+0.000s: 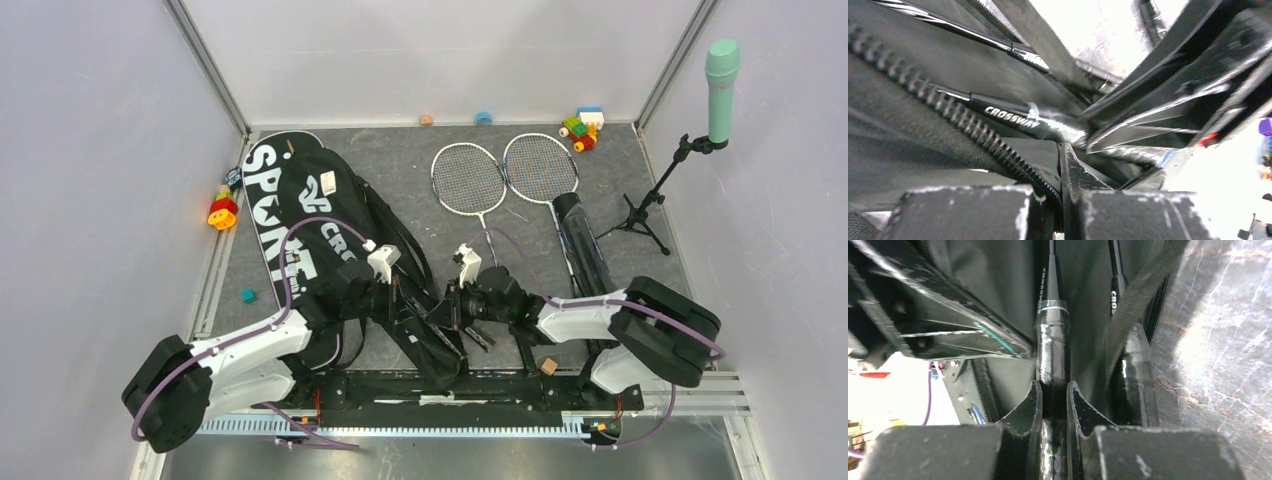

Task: Pack up the badminton gear
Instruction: Adjust the racket bag at the center of the board.

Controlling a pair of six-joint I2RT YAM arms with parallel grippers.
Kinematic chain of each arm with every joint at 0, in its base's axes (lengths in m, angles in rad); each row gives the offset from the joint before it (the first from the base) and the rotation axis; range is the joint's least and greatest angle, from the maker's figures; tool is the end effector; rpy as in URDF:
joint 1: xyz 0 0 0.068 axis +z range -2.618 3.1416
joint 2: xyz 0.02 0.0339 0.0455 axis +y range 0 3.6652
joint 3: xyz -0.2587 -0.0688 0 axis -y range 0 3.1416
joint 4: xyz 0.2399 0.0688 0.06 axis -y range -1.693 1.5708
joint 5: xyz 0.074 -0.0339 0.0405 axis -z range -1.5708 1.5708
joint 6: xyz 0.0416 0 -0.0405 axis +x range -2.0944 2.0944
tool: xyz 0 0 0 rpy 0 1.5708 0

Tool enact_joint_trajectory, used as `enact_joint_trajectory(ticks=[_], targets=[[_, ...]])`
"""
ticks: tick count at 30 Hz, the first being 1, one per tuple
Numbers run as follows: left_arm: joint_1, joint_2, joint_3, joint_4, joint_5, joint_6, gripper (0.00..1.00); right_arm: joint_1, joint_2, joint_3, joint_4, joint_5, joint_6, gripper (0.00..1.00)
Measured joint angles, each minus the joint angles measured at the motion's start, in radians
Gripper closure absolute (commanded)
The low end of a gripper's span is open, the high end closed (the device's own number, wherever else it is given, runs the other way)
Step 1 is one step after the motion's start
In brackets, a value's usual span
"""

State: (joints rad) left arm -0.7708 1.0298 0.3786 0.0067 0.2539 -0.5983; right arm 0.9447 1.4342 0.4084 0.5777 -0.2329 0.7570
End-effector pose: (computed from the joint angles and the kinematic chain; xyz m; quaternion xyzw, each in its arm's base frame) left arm 0.1400 -0.1505 0.1689 0.1328 0.8793 -0.3680 0.2717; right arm 0.1467 0.2192 0.1462 -0.1404 0.8313 0.4624 0.2747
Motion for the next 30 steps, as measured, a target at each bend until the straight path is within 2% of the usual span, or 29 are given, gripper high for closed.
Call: enact_joint_trajectory(ticks=[5, 8, 9, 12, 15, 18, 24, 27, 30], targets=[[0.001, -0.034, -0.025, 0.105, 0.023, -0.061, 0.98, 0.069, 0.127, 0.003, 0.084, 0.049, 0.03, 1.0], [0.004, -0.034, -0.032, 0.123, 0.008, -0.07, 0.98, 0.074, 0.179, 0.027, 0.127, 0.023, 0.046, 0.92], [0.006, -0.035, -0.036, 0.124, 0.007, -0.071, 0.98, 0.077, 0.192, 0.031, 0.145, 0.013, 0.047, 0.87], [0.006, -0.041, -0.043, 0.123, 0.005, -0.071, 0.98, 0.077, 0.201, 0.027, 0.175, -0.017, 0.037, 0.58], [-0.002, -0.074, -0.044, 0.098, 0.011, -0.069, 0.98, 0.068, 0.189, 0.032, 0.164, -0.081, -0.038, 0.47], [-0.021, -0.125, -0.035, 0.045, 0.008, -0.063, 0.98, 0.063, 0.127, 0.059, 0.061, -0.111, -0.164, 0.32], [-0.034, -0.198, -0.023, -0.059, -0.029, -0.046, 0.98, 0.06, -0.092, 0.092, -0.171, -0.042, -0.388, 0.18], [-0.034, -0.206, -0.026, -0.093, -0.052, -0.037, 0.98, 0.063, -0.213, 0.094, -0.217, 0.018, -0.465, 0.15], [-0.034, -0.206, -0.037, -0.105, -0.066, -0.034, 0.98, 0.064, -0.296, 0.094, -0.257, 0.108, -0.536, 0.17]])
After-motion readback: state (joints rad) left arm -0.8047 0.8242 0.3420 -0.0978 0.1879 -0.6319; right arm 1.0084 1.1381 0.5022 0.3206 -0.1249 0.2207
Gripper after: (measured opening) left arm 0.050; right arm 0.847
